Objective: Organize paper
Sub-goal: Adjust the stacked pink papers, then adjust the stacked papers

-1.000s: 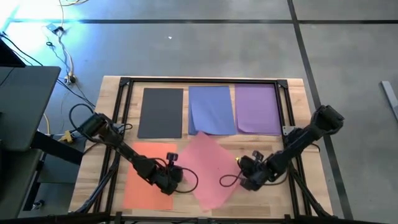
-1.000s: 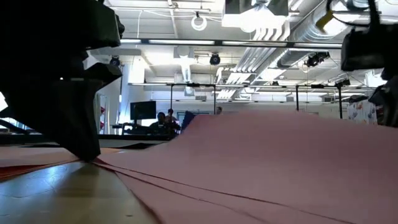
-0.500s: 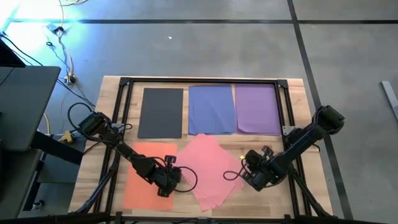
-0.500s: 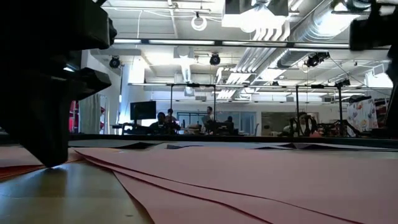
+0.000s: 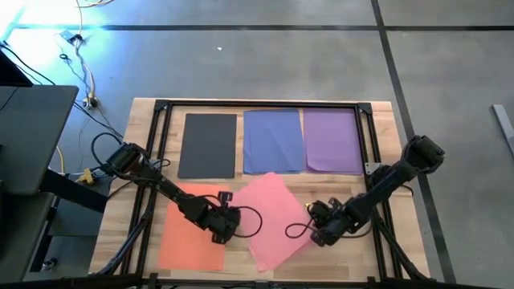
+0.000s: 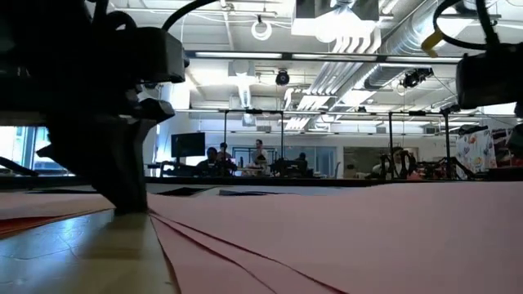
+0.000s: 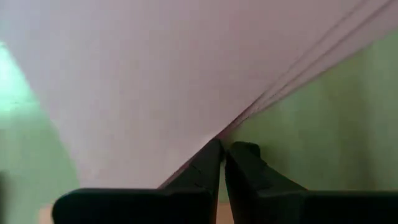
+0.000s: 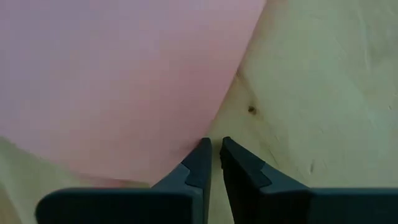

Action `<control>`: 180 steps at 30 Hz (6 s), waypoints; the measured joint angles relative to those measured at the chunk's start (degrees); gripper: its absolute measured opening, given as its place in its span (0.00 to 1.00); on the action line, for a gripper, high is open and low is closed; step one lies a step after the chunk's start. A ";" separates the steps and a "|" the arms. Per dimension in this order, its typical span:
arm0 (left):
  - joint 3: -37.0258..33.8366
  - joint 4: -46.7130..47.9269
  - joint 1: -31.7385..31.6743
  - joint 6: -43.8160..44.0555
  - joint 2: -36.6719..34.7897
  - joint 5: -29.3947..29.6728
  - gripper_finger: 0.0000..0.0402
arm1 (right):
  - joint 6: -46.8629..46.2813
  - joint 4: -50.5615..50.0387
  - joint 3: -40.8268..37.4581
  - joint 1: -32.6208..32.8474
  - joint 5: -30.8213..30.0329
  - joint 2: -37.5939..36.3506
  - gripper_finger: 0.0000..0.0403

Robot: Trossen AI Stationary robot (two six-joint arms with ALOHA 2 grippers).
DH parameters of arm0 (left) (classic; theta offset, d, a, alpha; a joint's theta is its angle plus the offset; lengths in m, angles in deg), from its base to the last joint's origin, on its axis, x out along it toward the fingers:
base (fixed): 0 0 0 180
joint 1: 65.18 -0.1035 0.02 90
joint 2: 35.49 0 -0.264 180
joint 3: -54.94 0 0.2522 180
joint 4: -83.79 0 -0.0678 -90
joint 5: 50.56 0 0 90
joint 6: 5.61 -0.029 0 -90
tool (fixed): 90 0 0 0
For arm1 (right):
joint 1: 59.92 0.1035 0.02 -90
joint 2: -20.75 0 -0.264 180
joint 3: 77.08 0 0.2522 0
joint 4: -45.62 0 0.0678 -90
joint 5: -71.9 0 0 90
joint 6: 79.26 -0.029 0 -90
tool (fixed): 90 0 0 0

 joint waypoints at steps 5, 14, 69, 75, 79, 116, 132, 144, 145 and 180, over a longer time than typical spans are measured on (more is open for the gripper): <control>2.08 4.62 0.64 2.40 -0.39 0.67 0.00 | -4.08 -0.60 0.00 2.43 -1.27 -0.80 0.01; 1.93 4.13 0.67 3.05 1.09 -7.98 0.00 | -11.86 -5.54 0.02 4.09 -6.33 -0.02 0.00; 3.86 13.78 -0.63 6.95 2.16 1.86 0.00 | -6.38 -18.32 16.98 5.23 -9.86 9.78 0.00; 1.37 9.87 -3.84 2.53 2.16 2.76 0.00 | 1.93 -10.16 14.66 1.00 -5.75 11.79 0.00; 0.87 5.95 -5.02 -0.73 2.21 3.75 0.00 | 5.01 -4.61 14.58 0.74 -3.93 13.07 0.00; 11.87 16.35 1.05 8.62 2.29 10.41 0.00 | 41.07 36.81 6.32 -6.56 -18.13 12.81 0.00; 2.08 24.99 7.53 39.92 1.86 1.74 0.00 | 36.73 45.63 0.55 -7.63 -10.48 18.99 0.00; 1.81 22.00 11.32 53.60 2.01 5.03 0.00 | 38.29 42.98 0.46 -6.86 -11.14 18.55 0.00; 1.79 22.01 11.33 53.42 2.07 5.35 0.00 | 38.90 43.28 0.46 -7.13 -10.96 18.59 0.00; 9.76 17.72 -22.57 13.30 2.18 18.86 0.00 | 41.55 0.44 0.31 -42.07 -12.81 -5.28 0.00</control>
